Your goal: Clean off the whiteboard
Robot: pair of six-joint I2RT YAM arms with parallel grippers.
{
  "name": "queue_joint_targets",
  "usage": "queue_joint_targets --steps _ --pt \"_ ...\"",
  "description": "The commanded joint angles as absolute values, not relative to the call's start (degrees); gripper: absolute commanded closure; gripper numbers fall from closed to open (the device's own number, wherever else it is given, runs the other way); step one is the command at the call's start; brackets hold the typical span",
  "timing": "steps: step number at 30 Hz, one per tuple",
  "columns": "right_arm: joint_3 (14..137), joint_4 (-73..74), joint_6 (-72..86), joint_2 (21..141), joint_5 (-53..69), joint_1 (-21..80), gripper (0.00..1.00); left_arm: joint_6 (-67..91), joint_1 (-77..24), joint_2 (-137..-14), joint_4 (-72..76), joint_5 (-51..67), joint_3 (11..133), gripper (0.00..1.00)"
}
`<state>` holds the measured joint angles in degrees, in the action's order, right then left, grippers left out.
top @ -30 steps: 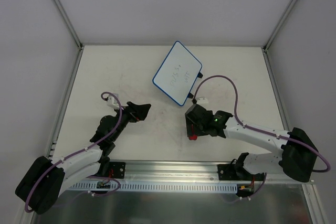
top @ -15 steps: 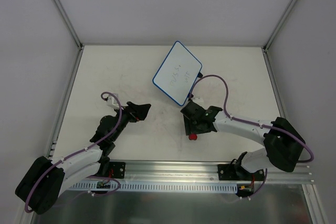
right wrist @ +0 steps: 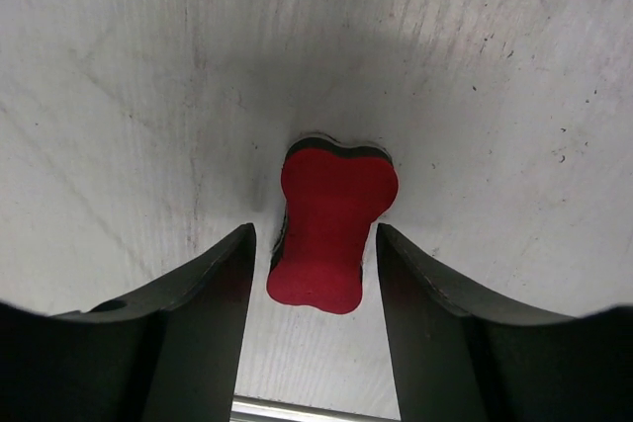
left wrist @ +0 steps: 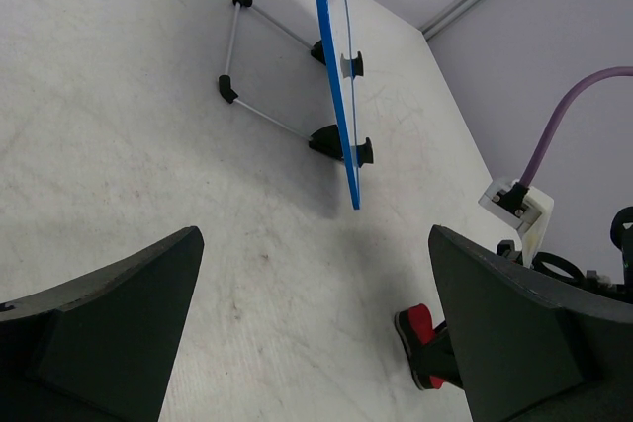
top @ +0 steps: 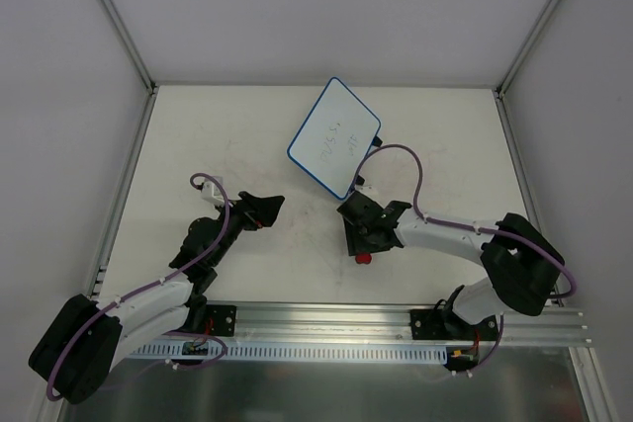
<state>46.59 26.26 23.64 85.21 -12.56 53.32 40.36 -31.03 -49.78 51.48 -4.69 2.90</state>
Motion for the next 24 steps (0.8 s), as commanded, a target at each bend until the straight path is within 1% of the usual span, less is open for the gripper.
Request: queue_joint_targets --steps 1,2,4,5,8,10,14,18,22,24 --pt "45.53 25.75 23.55 84.82 -12.74 52.82 0.46 40.25 -30.50 -48.78 53.00 -5.45 1.67 0.01" --pt "45.27 25.66 23.47 84.38 -13.01 52.39 0.49 40.25 -30.50 -48.78 53.00 -5.45 1.76 0.01" --pt "44.83 25.66 23.20 84.37 -12.57 51.95 0.51 40.25 -30.50 -48.95 52.91 -5.36 1.76 0.01" --pt "44.74 25.75 23.20 84.90 -12.13 51.77 0.54 40.25 -30.50 -48.96 53.00 -5.36 1.76 0.01" --pt "44.56 25.75 23.12 85.25 -12.22 51.68 0.58 40.25 -30.41 -48.87 53.00 -5.36 1.76 0.01" --pt "44.39 25.66 23.29 84.64 -12.39 51.68 0.59 40.34 -30.50 -48.96 53.00 -5.28 1.76 0.01" --pt "44.47 25.66 22.85 83.32 -13.10 51.68 0.48 40.25 -30.50 -48.96 53.00 -5.36 1.85 0.01" --pt "45.17 25.84 22.33 83.50 -13.01 51.68 0.47 40.25 -30.41 -49.13 53.00 -5.19 1.85 0.01" --pt "45.53 25.75 22.06 83.50 -13.18 51.68 0.48 40.25 -30.50 -49.48 53.00 -4.83 2.11 0.01" --pt "45.70 25.84 21.71 83.41 -13.80 51.68 0.50 40.17 -30.41 -49.66 53.00 -4.75 2.20 0.01"
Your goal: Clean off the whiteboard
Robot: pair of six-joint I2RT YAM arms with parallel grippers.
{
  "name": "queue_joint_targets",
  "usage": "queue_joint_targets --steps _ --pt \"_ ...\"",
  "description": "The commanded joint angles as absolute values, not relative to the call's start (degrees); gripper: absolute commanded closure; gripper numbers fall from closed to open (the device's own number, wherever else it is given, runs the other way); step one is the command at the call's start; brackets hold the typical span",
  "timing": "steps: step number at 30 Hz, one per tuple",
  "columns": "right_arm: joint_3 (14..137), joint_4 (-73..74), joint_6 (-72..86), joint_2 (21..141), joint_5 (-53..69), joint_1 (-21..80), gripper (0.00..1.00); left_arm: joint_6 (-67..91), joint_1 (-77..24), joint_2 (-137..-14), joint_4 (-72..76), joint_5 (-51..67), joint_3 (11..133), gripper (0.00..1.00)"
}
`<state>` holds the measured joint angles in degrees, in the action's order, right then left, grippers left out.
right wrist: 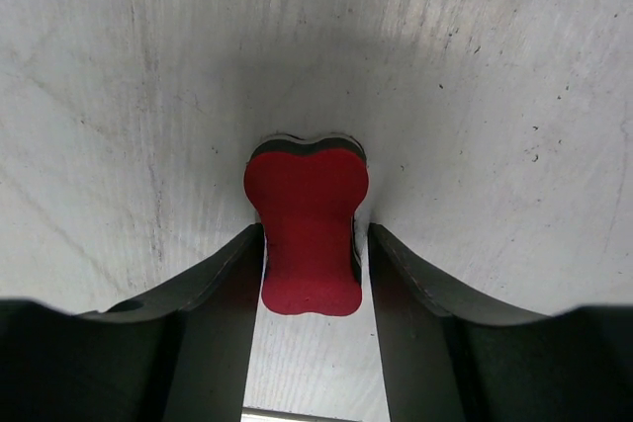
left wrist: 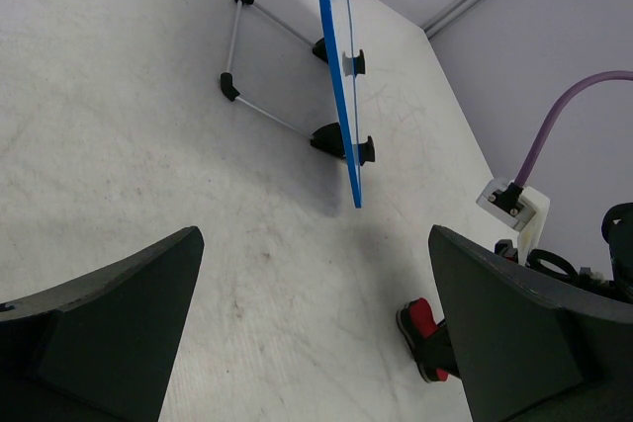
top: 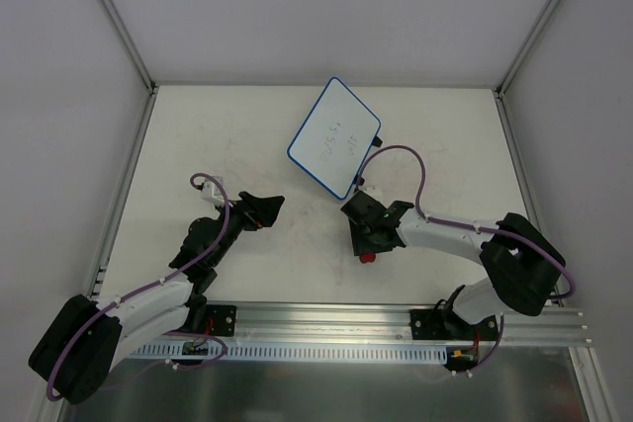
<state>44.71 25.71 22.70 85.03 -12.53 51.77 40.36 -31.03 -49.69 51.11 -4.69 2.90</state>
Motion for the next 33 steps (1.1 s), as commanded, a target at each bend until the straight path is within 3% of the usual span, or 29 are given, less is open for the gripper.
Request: queue_joint_targets --steps 1,9,18,33 --pt "45.96 25.84 21.53 83.32 -13.97 51.68 0.52 40.17 -30.50 -49.66 53.00 -4.66 2.28 0.01" --pt "47.02 26.19 20.92 83.67 -15.21 51.77 0.56 40.08 -30.50 -49.83 53.00 -4.57 2.29 0.01" --pt "47.81 26.10 20.13 83.58 -16.43 51.68 0.50 39.99 -30.50 -50.01 53.09 -4.39 2.55 0.01" --pt "48.87 27.16 19.60 84.64 -15.21 51.06 0.52 39.90 -30.50 -50.19 53.09 -4.22 2.64 0.01"
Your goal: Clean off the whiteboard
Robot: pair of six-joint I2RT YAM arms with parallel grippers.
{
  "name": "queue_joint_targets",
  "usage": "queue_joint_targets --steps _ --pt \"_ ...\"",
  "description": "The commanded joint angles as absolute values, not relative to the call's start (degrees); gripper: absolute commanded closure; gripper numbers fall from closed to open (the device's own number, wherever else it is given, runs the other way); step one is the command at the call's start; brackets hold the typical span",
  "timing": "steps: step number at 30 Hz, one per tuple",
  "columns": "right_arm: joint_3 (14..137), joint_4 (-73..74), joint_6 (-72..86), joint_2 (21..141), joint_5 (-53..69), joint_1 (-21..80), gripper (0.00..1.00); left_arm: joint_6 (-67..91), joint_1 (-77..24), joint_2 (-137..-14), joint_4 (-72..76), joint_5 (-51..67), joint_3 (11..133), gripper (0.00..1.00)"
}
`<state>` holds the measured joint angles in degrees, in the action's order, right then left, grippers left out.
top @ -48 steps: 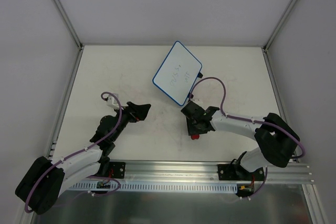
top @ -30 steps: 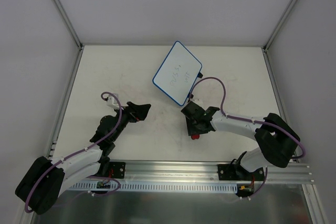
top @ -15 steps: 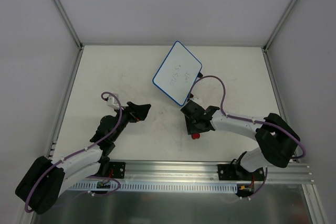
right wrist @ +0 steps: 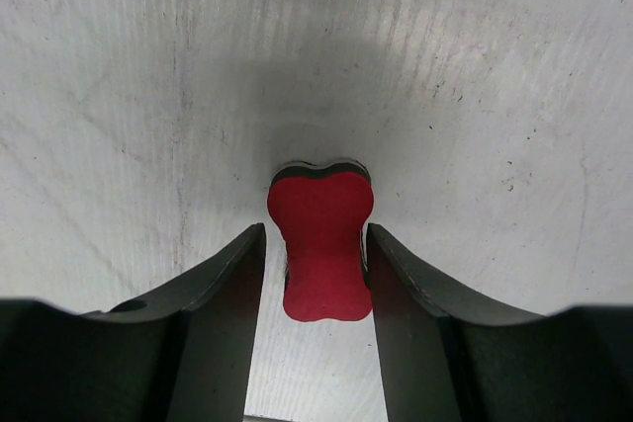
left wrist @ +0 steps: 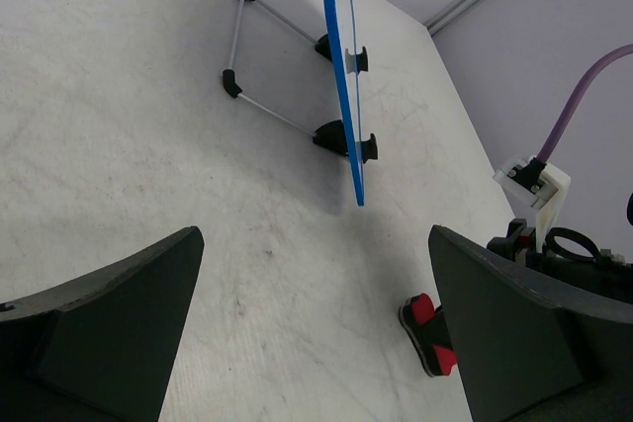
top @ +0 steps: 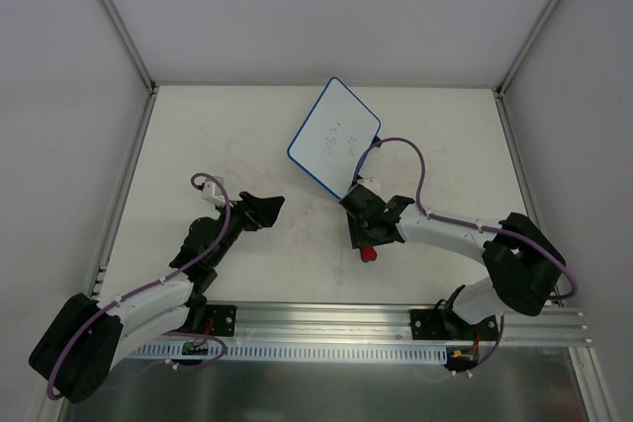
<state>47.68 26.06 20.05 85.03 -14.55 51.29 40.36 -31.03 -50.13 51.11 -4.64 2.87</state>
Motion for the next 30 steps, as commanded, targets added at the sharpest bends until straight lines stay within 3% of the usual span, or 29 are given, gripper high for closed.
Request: queue_joint_targets --steps 1,19,26,28,30 --pt "48.78 27.16 19.60 84.55 -15.21 51.06 0.52 39.90 -30.41 -50.19 53.09 -4.22 2.64 0.01" --pt "48.16 27.42 18.37 87.97 -15.38 51.06 0.55 39.90 -30.50 -50.01 53.00 -4.39 2.55 0.01" --pt "47.90 27.33 18.37 87.11 -15.64 50.98 0.68 39.90 -30.41 -50.27 53.00 -4.31 2.72 0.01" --pt "47.99 27.33 18.11 86.31 -15.73 50.89 0.76 39.90 -30.41 -50.36 53.00 -4.13 2.72 0.01" --pt "48.25 27.42 17.84 85.26 -15.47 50.80 0.76 39.90 -30.41 -50.36 53.09 -4.13 2.72 0.01"
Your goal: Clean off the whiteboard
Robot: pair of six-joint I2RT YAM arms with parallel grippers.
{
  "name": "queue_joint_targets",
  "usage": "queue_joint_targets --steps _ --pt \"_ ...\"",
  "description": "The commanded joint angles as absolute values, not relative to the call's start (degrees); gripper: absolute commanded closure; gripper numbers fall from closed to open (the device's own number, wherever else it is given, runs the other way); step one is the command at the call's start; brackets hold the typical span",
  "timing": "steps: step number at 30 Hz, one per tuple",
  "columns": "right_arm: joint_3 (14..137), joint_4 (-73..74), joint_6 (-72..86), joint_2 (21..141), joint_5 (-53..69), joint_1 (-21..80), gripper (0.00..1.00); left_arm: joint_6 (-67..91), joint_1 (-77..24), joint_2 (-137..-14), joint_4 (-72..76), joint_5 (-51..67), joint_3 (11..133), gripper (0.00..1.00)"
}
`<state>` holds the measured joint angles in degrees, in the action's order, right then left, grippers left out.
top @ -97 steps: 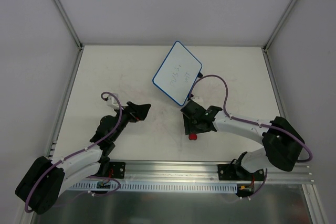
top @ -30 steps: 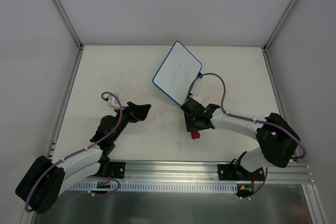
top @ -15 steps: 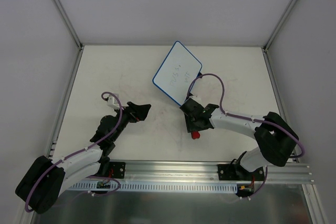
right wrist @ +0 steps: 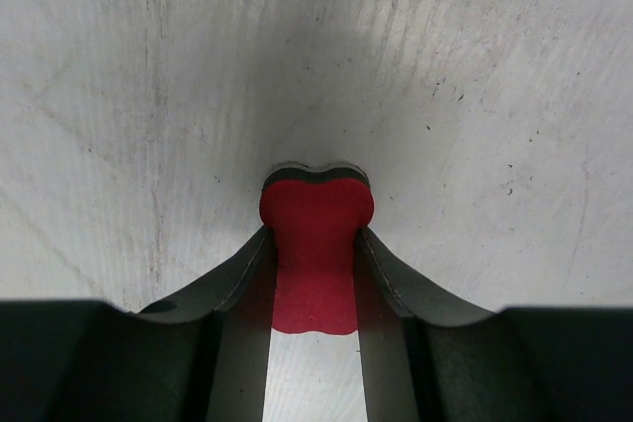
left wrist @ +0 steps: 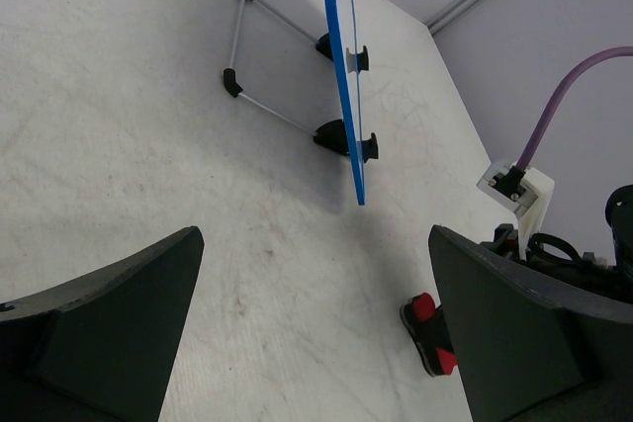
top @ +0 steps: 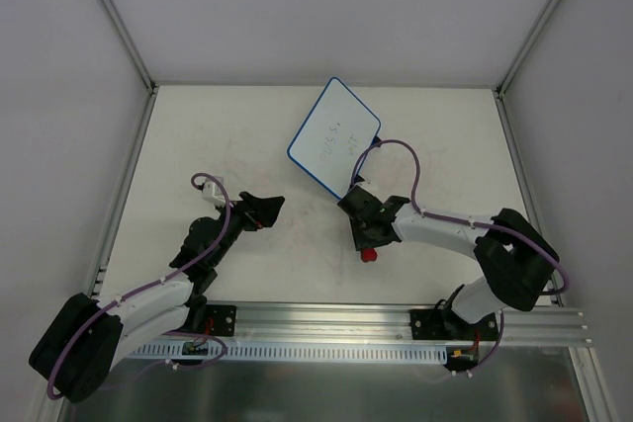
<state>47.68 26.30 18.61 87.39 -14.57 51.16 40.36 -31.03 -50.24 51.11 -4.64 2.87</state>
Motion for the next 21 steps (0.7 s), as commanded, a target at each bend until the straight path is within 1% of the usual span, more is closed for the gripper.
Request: queue_joint_targets --steps 1,3,5,8,9,11,18,21 --pt "48.60 27.42 17.41 84.91 -15.38 50.71 0.76 39.82 -30.41 -50.36 53.09 -4.13 2.72 0.01" --pt "48.95 27.42 16.79 83.85 -15.03 50.63 0.77 39.81 -30.41 -50.27 53.00 -4.22 2.81 0.01" --pt "50.00 27.42 15.47 83.06 -14.85 50.54 0.87 39.81 -30.50 -50.27 53.00 -4.13 2.81 0.01" --pt "50.97 27.51 14.07 81.48 -14.33 49.75 0.90 39.90 -30.41 -50.27 53.00 -4.13 2.73 0.01" --pt "51.85 27.51 13.63 81.04 -14.24 49.40 0.96 39.82 -30.50 -50.19 53.00 -4.22 2.72 0.01" --pt "52.82 27.51 13.01 79.98 -14.33 48.78 1.00 39.90 -30.41 -50.19 53.00 -4.13 2.64 0.01" --pt "60.89 30.23 8.10 79.54 -12.92 45.18 0.99 39.99 -30.41 -50.36 53.44 -3.96 2.55 0.01" --pt "65.20 30.41 5.81 80.68 -10.47 42.81 0.99 39.55 -30.50 -50.54 54.23 -3.52 2.55 0.01"
